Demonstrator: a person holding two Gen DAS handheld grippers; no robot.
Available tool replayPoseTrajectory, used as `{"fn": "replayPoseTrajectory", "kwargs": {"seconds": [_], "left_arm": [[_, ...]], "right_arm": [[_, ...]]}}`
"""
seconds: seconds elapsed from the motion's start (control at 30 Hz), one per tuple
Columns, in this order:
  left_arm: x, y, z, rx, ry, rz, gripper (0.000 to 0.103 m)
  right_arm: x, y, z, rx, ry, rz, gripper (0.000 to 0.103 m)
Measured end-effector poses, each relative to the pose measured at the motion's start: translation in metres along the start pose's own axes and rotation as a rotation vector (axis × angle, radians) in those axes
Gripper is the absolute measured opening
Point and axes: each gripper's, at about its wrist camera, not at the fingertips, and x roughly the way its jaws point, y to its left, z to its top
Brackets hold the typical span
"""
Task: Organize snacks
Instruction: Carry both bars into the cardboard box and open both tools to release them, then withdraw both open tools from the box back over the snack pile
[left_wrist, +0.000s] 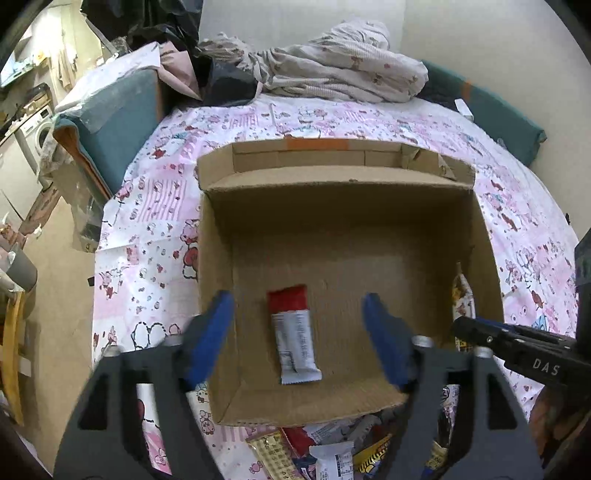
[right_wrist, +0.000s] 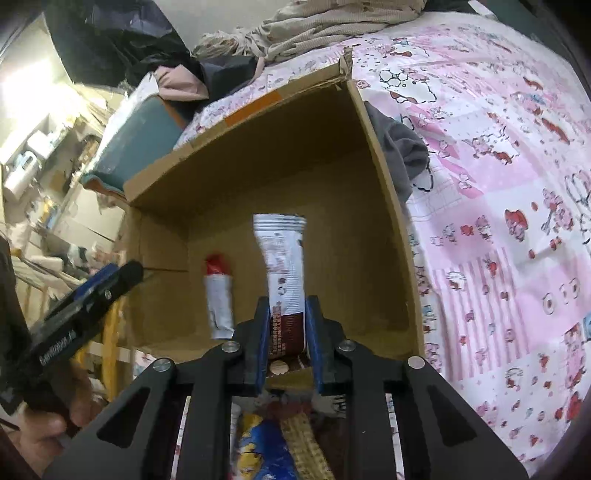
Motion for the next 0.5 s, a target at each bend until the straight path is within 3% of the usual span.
{"fn": "replayPoseTrajectory", "kwargs": {"seconds": [0.07, 0.13, 0.17, 0.5], "left_arm": [[-0.005, 0.003, -0.001, -0.012, -0.011, 0.001, 0.085], [-0.008, 0.007, -0.002, -0.020, -0.015, -0.006, 0.086], [-0.008, 0.007, -0.003, -0.023, -0.015, -0.007, 0.086], [-0.028, 0.014, -0.009, -0.051, -0.041, -0.008, 0.086]], "right_arm": [[-0.002, 0.003, 0.001, -0.010, -0.010, -0.017, 0.032], [-0.006, 0.004, 0.002, -0.019, -0.035, -0.027, 0.072], [-0.009, 0.005, 0.002, -0.023, -0.052, -0.030, 0.078], [-0.027, 0.007, -0.001, -0.003, -0.115, -0.092, 0.080]]}}
